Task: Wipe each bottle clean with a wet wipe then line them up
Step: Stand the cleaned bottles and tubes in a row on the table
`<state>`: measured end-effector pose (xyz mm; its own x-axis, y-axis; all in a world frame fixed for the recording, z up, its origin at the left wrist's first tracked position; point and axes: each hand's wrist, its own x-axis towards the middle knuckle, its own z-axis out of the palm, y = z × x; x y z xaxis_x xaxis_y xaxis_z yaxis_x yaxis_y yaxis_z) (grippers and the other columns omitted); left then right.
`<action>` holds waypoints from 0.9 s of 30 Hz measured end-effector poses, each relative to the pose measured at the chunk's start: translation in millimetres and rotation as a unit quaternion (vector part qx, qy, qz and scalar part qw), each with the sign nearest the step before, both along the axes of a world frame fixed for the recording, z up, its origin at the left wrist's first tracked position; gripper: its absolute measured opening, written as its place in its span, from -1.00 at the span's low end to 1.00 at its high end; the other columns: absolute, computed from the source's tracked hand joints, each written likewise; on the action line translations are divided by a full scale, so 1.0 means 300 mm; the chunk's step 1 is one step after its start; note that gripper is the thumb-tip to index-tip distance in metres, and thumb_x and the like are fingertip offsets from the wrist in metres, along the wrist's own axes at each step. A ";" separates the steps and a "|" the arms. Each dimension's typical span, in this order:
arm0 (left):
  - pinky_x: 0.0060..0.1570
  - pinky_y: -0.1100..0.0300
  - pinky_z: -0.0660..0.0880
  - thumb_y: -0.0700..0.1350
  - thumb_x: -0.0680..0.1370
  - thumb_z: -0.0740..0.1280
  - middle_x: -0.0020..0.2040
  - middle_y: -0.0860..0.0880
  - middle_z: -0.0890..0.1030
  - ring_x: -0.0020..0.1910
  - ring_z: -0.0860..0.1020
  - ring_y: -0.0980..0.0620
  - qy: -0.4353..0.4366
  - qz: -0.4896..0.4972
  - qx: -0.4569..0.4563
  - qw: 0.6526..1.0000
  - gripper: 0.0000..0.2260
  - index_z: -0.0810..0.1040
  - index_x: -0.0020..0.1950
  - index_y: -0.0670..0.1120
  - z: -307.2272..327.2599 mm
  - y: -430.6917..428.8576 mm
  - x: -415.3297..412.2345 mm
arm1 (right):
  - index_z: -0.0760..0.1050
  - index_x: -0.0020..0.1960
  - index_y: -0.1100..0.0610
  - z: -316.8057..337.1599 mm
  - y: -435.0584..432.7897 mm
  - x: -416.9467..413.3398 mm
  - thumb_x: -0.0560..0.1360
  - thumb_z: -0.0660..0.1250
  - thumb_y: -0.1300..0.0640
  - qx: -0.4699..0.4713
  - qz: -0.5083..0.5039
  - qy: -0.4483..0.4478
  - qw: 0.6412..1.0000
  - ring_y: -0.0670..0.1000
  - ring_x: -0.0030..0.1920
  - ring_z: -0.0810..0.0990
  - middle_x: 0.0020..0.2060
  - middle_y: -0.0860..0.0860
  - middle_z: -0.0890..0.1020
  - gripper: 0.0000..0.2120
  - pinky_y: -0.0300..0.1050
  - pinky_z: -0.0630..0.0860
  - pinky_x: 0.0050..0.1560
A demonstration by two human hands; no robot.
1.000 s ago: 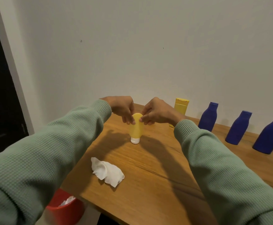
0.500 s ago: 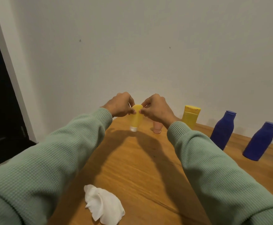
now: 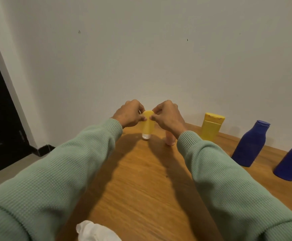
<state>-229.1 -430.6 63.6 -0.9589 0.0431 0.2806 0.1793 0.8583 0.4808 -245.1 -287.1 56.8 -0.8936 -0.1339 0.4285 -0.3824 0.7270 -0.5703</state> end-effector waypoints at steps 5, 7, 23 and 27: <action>0.10 -0.10 0.57 -0.07 0.50 0.43 0.08 -0.16 0.64 -0.03 0.60 -0.10 -0.016 -0.001 0.002 1.000 -0.67 0.60 0.20 -0.18 -0.011 -0.002 -0.014 | 0.61 0.08 0.21 -0.004 0.005 0.002 0.43 0.46 0.14 -0.001 0.010 -0.011 1.000 0.02 -0.12 0.61 -0.04 0.09 0.65 -0.74 -0.03 0.62 -0.07; 0.11 -0.10 0.56 -0.08 0.50 0.42 0.09 -0.17 0.64 -0.03 0.60 -0.10 -0.023 -0.003 0.004 1.000 -0.67 0.59 0.22 -0.19 -0.018 -0.001 -0.017 | 0.60 0.08 0.21 -0.009 0.009 -0.001 0.42 0.46 0.14 -0.002 0.014 -0.017 1.000 0.02 -0.11 0.62 -0.03 0.09 0.65 -0.74 0.00 0.62 -0.05; 0.13 -0.07 0.56 -0.09 0.51 0.42 0.15 -0.20 0.62 -0.01 0.62 -0.13 -0.039 -0.002 0.012 0.999 -0.61 0.53 0.30 -0.20 -0.031 0.014 -0.020 | 0.52 0.22 0.20 -0.026 0.025 -0.010 0.40 0.48 0.11 0.018 0.037 -0.066 0.997 0.07 0.00 0.61 0.10 0.11 0.61 -0.57 0.02 0.60 0.02; 0.13 -0.09 0.55 -0.08 0.51 0.43 0.15 -0.20 0.62 0.00 0.61 -0.14 -0.041 -0.001 0.012 0.999 -0.59 0.52 0.31 -0.19 -0.033 0.017 -0.023 | 0.48 0.27 0.17 -0.031 0.029 -0.010 0.39 0.48 0.09 0.022 0.037 -0.081 0.996 0.09 0.04 0.59 0.13 0.11 0.60 -0.52 0.06 0.58 0.05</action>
<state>-236.1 -425.4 53.6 -0.9787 0.0393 0.2017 0.1401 0.8456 0.5151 -247.9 -278.4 47.4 -0.9378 -0.2166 0.2712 -0.3404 0.7265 -0.5969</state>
